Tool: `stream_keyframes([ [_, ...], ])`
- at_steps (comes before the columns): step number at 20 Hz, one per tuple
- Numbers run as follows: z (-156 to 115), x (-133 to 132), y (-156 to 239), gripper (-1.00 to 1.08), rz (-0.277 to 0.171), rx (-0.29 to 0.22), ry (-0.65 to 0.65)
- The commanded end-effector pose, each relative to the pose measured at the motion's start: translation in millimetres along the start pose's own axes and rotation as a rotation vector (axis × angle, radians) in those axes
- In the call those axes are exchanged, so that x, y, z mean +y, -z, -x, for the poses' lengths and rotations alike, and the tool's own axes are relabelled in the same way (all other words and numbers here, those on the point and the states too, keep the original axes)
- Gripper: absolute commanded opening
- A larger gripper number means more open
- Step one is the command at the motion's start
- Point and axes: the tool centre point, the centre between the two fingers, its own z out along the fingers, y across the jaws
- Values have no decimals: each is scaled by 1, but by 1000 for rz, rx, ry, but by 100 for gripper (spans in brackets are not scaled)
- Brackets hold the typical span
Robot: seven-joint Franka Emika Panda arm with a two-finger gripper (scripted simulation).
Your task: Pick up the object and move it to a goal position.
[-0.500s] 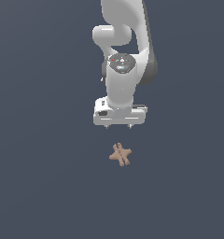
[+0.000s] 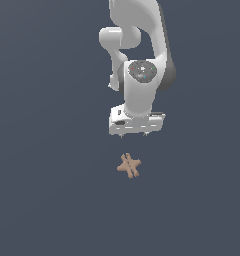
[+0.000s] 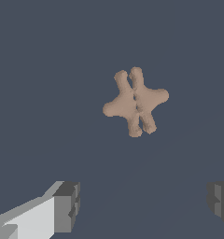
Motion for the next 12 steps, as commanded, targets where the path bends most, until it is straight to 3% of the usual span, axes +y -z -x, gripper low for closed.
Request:
stream_keyframes([
  [1, 2, -6, -1, 100, -1, -8, 6],
  [12, -5, -2, -7, 100, 4, -3, 69],
])
